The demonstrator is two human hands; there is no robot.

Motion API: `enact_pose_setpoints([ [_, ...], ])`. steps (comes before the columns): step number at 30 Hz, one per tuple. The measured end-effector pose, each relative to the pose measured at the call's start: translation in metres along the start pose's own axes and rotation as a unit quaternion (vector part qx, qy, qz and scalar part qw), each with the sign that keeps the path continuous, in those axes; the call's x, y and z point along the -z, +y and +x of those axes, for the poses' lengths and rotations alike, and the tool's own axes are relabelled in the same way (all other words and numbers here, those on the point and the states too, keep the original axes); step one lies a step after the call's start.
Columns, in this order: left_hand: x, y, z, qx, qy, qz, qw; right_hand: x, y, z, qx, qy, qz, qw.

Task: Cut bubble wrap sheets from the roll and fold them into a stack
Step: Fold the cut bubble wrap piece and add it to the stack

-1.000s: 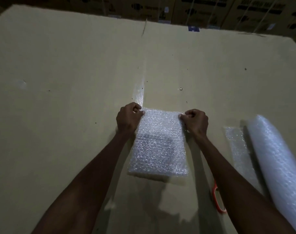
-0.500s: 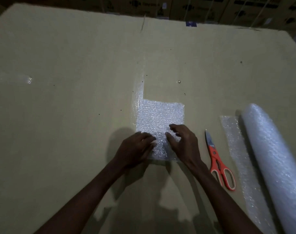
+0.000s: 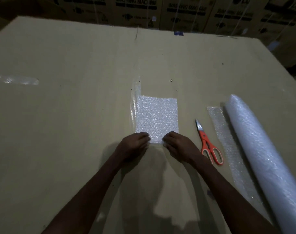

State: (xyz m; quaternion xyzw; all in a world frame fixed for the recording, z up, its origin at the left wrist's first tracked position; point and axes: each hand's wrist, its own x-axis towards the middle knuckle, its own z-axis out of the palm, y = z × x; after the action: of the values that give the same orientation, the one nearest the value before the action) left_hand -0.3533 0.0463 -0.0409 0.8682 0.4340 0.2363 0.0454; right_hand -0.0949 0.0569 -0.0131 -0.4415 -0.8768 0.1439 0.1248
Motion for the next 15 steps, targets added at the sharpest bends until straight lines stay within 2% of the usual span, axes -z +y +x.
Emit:
enact_pose_setpoints([
  [7,0.010,0.010,-0.017,0.082,-0.086,-0.035,0.992,0.011,-0.017,-0.020,-0.016,0.051,0.037,0.998],
  [10,0.021,0.018,-0.026,0.102,-0.075,-0.097,0.987,0.012,-0.016,-0.032,-0.064,0.040,0.092,0.993],
  [12,0.028,0.016,-0.032,0.122,-0.042,-0.195,0.972,0.014,-0.018,-0.034,-0.124,0.046,0.184,0.974],
  [15,0.035,0.008,-0.032,0.212,0.016,-0.331,0.919,0.027,-0.025,-0.027,-0.194,0.084,0.340,0.917],
])
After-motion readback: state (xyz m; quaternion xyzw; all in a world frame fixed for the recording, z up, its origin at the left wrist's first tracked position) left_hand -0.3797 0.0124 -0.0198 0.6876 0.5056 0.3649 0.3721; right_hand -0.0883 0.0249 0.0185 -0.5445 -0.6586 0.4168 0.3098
